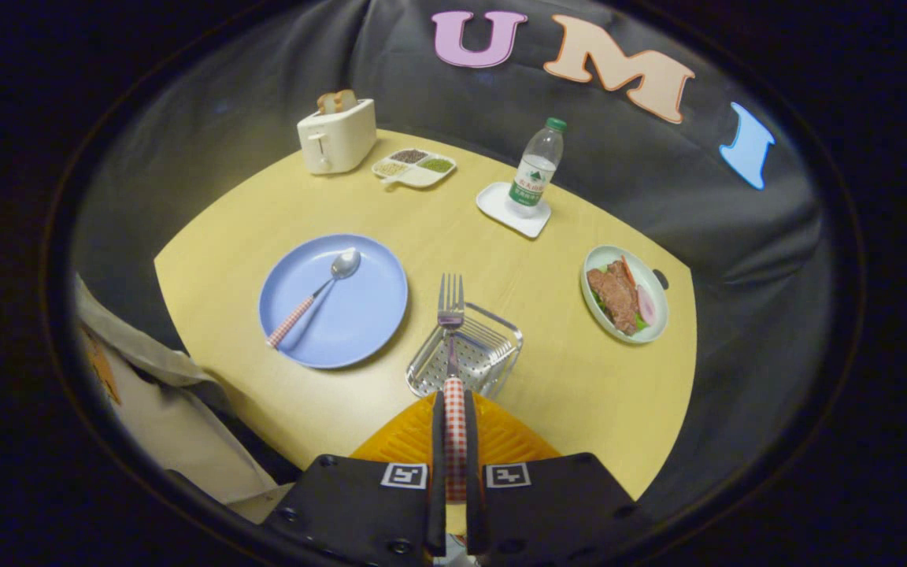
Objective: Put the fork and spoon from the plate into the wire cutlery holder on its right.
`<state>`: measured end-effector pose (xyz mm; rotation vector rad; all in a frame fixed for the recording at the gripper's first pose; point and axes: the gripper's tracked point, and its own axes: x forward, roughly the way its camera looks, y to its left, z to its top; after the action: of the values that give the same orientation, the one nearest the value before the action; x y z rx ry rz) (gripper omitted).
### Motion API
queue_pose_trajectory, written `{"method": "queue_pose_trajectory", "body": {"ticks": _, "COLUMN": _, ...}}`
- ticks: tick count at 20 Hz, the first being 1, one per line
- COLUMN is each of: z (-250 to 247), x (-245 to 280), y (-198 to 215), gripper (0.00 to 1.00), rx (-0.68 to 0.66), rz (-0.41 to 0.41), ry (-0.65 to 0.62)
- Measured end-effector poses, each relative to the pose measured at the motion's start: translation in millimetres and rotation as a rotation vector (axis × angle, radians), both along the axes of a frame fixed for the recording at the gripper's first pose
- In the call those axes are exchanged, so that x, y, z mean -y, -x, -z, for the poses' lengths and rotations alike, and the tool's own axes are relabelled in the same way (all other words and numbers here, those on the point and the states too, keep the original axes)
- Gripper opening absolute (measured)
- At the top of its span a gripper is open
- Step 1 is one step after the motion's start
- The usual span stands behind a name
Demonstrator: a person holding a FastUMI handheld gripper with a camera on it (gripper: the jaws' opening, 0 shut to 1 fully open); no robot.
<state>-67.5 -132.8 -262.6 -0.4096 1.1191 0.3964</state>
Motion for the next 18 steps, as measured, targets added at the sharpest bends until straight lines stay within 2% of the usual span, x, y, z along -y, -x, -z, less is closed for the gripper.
{"method": "queue_pose_trajectory", "body": {"ticks": 4, "z": -4, "x": 13, "y": 8, "gripper": 0.13, "rx": -0.070, "rz": -0.031, "ry": -0.001}}
{"method": "queue_pose_trajectory", "body": {"ticks": 11, "z": 5, "x": 30, "y": 15, "gripper": 0.13, "rx": -0.191, "rz": -0.088, "ry": 0.092}}
{"method": "queue_pose_trajectory", "body": {"ticks": 18, "z": 22, "x": 27, "y": 17, "gripper": 0.13, "rx": -0.323, "rz": -0.077, "ry": 0.147}}
